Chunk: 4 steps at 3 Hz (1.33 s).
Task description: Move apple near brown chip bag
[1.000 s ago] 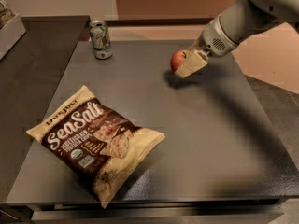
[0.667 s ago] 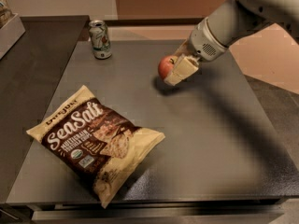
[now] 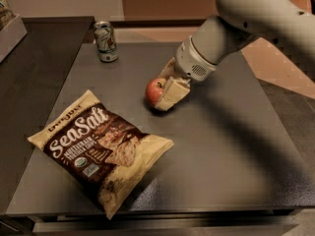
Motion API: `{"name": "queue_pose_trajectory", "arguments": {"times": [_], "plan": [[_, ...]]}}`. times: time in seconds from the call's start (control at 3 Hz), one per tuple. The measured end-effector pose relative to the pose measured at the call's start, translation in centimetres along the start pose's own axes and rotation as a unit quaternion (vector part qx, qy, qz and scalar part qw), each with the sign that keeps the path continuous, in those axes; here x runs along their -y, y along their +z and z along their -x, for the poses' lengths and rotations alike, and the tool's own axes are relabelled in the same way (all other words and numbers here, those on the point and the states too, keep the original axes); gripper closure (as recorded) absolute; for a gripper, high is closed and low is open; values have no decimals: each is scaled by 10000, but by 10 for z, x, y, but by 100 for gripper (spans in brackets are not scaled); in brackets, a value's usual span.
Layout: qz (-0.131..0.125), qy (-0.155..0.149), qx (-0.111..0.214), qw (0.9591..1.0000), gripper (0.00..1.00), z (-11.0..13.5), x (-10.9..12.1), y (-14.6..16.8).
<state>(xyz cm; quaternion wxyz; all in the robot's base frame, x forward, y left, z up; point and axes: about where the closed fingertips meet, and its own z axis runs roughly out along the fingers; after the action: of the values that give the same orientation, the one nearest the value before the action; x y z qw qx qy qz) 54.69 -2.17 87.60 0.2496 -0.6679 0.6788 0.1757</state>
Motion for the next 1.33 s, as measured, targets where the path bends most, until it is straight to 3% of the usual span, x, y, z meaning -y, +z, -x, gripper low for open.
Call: {"name": "queue_pose_trajectory", "arguments": {"times": [0.33, 1.33], "plan": [[180, -195, -50, 9996, 94, 8, -12, 14], [402, -343, -151, 9985, 25, 15, -24, 32]]}}
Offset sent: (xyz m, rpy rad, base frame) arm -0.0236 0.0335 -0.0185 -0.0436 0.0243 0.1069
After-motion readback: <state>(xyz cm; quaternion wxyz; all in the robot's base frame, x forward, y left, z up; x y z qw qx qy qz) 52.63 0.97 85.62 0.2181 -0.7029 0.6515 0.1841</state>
